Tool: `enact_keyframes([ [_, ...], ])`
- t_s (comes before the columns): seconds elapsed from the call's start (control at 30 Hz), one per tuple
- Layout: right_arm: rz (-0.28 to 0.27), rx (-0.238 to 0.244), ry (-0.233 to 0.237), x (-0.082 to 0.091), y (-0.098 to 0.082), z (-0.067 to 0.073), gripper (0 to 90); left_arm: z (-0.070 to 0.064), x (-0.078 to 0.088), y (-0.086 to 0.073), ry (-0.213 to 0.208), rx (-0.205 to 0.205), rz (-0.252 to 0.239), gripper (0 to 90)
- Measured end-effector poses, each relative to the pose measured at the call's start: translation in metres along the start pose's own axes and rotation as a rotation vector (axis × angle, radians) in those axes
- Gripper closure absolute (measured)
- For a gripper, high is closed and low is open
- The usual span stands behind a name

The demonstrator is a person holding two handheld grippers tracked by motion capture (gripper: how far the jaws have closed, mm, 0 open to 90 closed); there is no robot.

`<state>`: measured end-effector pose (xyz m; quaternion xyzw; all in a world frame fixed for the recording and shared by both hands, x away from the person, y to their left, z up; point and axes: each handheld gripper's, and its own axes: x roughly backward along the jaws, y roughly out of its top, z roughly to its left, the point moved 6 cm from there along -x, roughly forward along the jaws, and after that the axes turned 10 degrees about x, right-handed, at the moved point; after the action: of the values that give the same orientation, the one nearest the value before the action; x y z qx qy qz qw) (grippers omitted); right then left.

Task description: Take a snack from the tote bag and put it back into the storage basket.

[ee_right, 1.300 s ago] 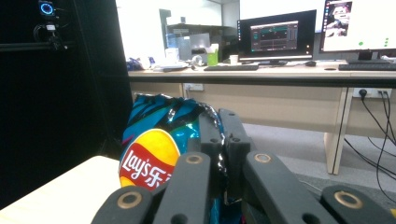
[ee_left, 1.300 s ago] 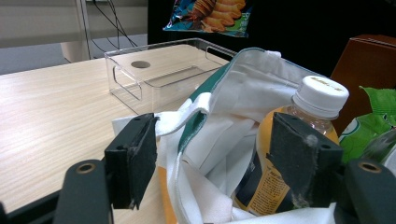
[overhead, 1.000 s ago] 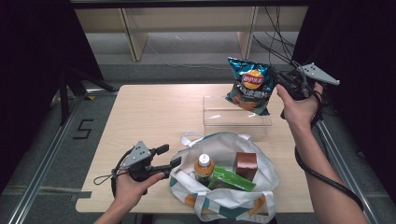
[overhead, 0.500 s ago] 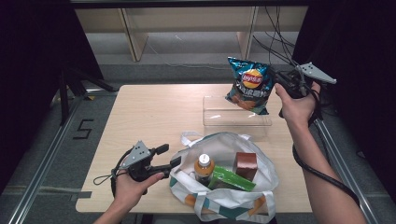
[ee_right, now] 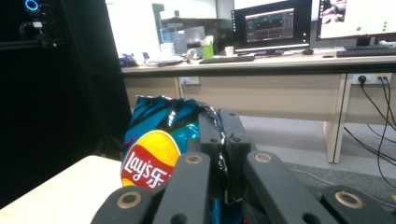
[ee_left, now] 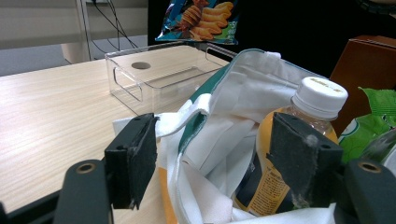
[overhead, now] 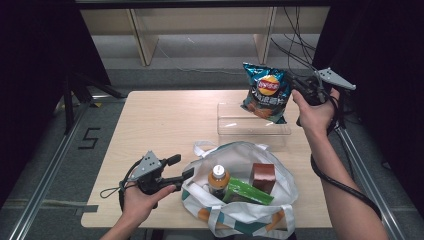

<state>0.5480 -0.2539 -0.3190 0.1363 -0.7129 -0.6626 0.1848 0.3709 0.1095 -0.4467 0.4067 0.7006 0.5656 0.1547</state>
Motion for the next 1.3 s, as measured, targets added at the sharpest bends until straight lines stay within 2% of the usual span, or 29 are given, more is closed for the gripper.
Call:
enact_keyframes([
  [0.13, -0.011, -0.005, 0.003, -0.003, 0.000, -0.001, 89.7, 0.000, 0.000, 0.000, 0.000, 0.003, 0.002, 31.6],
  [0.27, 0.008, -0.006, -0.004, -0.005, -0.003, -0.002, 89.7, 0.000, 0.000, -0.001, 0.000, 0.003, 0.003, 31.6],
  [0.33, 0.010, -0.021, -0.006, -0.005, -0.004, -0.002, 89.7, 0.000, 0.000, -0.001, 0.000, 0.005, 0.002, 31.6],
  [0.43, 0.007, -0.013, -0.007, -0.007, -0.005, -0.004, 89.7, 0.000, 0.000, -0.001, 0.000, 0.005, 0.002, 31.7],
  [0.47, 0.007, -0.027, -0.013, -0.007, -0.005, -0.004, 89.7, 0.000, 0.000, -0.001, 0.000, 0.004, 0.002, 31.6],
  [0.57, 0.013, -0.004, -0.014, -0.008, -0.005, -0.006, 89.7, 0.000, -0.001, -0.001, -0.006, -0.001, 0.003, 31.6],
  [0.67, 0.012, -0.017, -0.009, -0.009, -0.005, -0.005, 89.7, -0.001, -0.002, -0.001, -0.015, 0.001, -0.002, 31.6],
  [0.73, 0.015, -0.018, -0.018, -0.009, -0.005, -0.005, 89.7, 0.000, -0.001, -0.001, -0.003, 0.001, 0.004, 31.6],
  [0.8, 0.003, -0.026, -0.007, -0.011, -0.004, -0.004, 89.7, -0.001, 0.000, 0.000, -0.004, 0.001, 0.001, 31.6],
  [0.83, 0.005, -0.012, -0.007, -0.011, -0.004, -0.005, 89.7, -0.001, 0.000, 0.000, -0.004, 0.002, 0.000, 31.6],
  [0.87, 0.008, -0.026, -0.009, -0.011, -0.004, -0.004, 89.7, -0.001, 0.000, 0.000, -0.004, 0.001, 0.001, 31.6],
  [1.0, 0.005, -0.025, -0.010, -0.013, -0.005, -0.005, 89.7, -0.001, -0.001, -0.001, 0.000, 0.011, 0.004, 31.7],
  [1.13, 0.019, -0.034, -0.015, -0.015, -0.005, -0.005, 89.7, -0.002, -0.002, -0.001, -0.016, 0.004, -0.002, 31.6],
  [1.17, 0.010, -0.020, -0.011, -0.016, -0.005, -0.006, 89.6, -0.002, -0.002, -0.001, -0.015, 0.004, -0.002, 31.6],
  [1.23, 0.008, -0.034, -0.008, -0.017, -0.005, -0.006, 89.6, -0.001, -0.001, -0.001, -0.005, 0.003, 0.005, 31.6],
  [1.3, 0.006, -0.037, -0.013, -0.018, -0.006, -0.007, 89.6, -0.002, -0.002, -0.001, -0.016, 0.005, -0.001, 31.6],
])
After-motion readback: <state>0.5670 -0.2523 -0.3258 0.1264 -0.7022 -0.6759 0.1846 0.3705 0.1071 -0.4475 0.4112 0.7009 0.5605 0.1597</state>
